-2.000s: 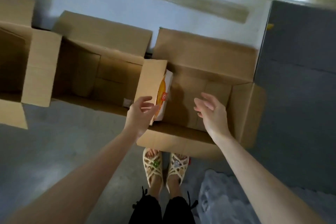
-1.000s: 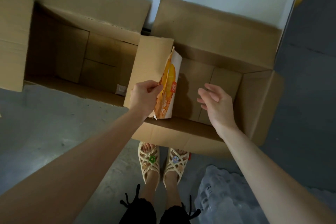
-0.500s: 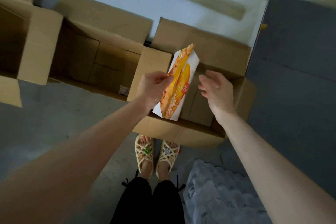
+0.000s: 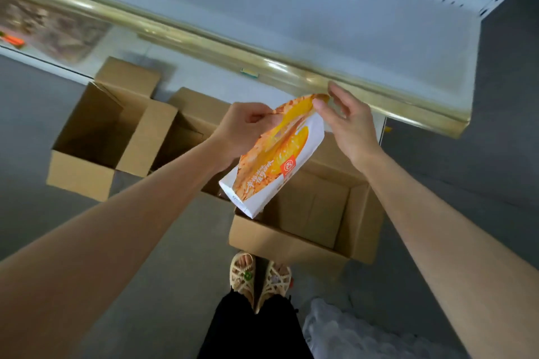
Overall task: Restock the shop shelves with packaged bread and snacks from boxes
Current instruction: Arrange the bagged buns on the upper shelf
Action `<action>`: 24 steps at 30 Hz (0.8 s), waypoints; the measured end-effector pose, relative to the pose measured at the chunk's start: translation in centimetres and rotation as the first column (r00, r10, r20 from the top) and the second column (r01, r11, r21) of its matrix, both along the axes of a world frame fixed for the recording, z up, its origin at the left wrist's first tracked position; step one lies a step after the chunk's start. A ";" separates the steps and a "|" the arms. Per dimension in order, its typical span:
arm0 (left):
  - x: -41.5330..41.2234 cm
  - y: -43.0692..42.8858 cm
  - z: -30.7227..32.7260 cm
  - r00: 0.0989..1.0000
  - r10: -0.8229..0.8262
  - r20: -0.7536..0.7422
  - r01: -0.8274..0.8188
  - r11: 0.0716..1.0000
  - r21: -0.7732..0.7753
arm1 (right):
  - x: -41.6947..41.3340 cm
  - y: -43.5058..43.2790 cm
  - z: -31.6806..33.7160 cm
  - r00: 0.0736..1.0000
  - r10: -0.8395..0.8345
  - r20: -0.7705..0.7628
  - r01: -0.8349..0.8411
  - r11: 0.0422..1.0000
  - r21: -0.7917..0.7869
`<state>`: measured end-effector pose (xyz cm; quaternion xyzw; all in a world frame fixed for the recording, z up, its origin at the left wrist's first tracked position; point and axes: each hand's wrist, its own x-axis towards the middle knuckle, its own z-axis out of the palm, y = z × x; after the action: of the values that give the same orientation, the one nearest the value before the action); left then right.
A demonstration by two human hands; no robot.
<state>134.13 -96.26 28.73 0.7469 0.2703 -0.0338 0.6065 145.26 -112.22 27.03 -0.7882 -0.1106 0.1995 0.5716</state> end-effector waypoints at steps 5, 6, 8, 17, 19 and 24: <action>-1.0 2.9 10.4 0.988 -0.022 0.151 0.005 0.993 0.118 | 0.6 2.2 9.9 0.985 0.092 0.148 -0.096 0.995 0.024; -1.1 3.4 12.4 0.983 -0.034 0.182 0.005 0.988 0.155 | 0.8 2.4 11.8 0.976 0.118 0.182 -0.122 0.992 0.012; -1.7 4.4 17.4 0.968 -0.058 0.245 -0.001 0.972 0.236 | 0.5 3.0 16.8 0.957 0.167 0.238 -0.177 0.984 0.020; -4.8 7.3 37.3 0.870 -0.148 0.470 -0.093 0.888 0.451 | -0.8 4.1 33.6 0.919 0.181 0.349 -0.270 0.936 0.225; -5.4 7.3 40.6 0.846 -0.169 0.506 -0.119 0.864 0.489 | -1.4 4.3 36.0 0.926 0.145 0.348 -0.256 0.919 0.299; -6.5 7.9 45.4 0.792 -0.104 0.601 -0.268 0.826 0.496 | -2.8 5.8 41.0 0.939 0.077 0.336 -0.236 0.855 0.462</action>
<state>127.61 -88.31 74.14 0.8480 0.0937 0.3143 0.4164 142.44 -106.37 68.05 -0.6242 -0.3097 0.0865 0.7120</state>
